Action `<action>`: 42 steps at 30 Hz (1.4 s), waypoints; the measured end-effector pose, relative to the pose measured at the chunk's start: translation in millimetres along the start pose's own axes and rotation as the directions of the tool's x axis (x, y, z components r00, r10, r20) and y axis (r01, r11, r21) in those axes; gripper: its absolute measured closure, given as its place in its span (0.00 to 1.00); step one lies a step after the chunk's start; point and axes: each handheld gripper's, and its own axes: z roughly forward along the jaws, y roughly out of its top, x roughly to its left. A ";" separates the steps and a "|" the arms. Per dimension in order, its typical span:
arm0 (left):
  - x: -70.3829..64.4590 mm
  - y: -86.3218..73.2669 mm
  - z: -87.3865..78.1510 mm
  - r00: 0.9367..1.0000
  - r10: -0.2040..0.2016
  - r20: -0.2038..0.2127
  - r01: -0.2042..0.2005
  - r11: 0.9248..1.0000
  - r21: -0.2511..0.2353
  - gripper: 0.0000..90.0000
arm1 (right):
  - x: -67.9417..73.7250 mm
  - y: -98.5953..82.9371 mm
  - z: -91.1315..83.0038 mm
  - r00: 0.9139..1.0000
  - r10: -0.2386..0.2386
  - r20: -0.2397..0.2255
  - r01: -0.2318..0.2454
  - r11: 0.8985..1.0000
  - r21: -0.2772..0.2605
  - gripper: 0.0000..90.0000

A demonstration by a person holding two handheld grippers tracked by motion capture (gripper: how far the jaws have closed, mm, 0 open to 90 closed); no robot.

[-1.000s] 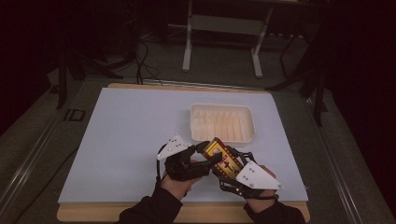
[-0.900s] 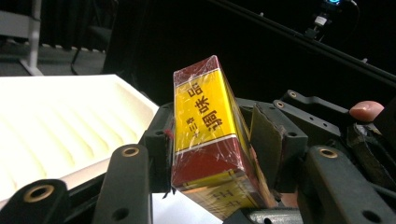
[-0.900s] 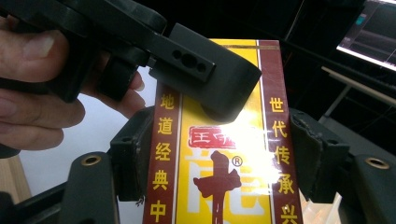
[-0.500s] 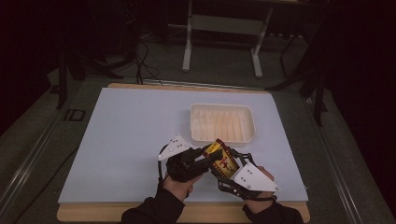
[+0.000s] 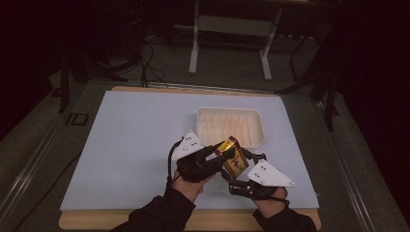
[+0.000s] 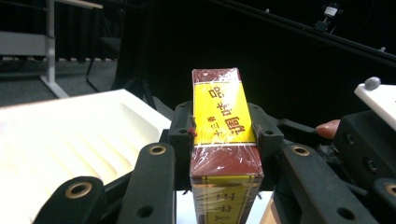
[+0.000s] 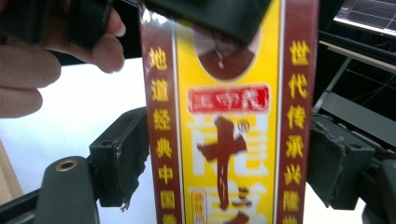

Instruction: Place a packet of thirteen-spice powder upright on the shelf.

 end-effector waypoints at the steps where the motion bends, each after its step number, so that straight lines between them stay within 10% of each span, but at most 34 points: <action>1: -0.4 2.2 -0.2 1.000 0.006 -0.006 -0.006 1.000 0.000 0.78 | -1.1 0.0 -0.4 1.000 0.001 0.000 -0.001 1.000 0.007 0.24; 11: 7.2 21.8 -5.6 0.996 0.009 -0.089 -0.011 1.000 -0.023 0.77 | -12.9 -13.6 -3.1 0.999 0.034 0.041 -0.036 0.997 0.069 0.19; 18: 17.2 28.3 -5.9 0.978 0.042 -0.205 -0.054 0.997 -0.052 0.77 | -27.0 -18.5 -15.7 0.996 0.078 0.045 -0.081 0.995 0.058 0.13; 30: 37.4 25.5 10.4 0.912 0.077 -0.402 -0.107 0.993 -0.053 0.77 | -38.3 -26.5 -28.4 0.989 0.096 0.111 -0.098 0.995 0.019 0.13; 35: 47.8 21.4 19.7 0.900 0.060 -0.433 -0.089 0.995 -0.047 0.77 | -37.8 -28.7 -31.8 0.989 0.081 0.125 -0.083 0.997 0.005 0.13; 40: 57.7 18.0 33.2 0.864 0.055 -0.500 -0.093 0.994 -0.052 0.77 | -38.0 -30.2 -32.1 0.988 0.069 0.136 -0.069 0.998 -0.002 0.13; 42: 60.6 16.3 37.9 0.838 0.049 -0.544 -0.092 0.994 -0.053 0.77 | -38.2 -31.4 -30.6 0.989 0.067 0.130 -0.069 0.998 0.011 0.13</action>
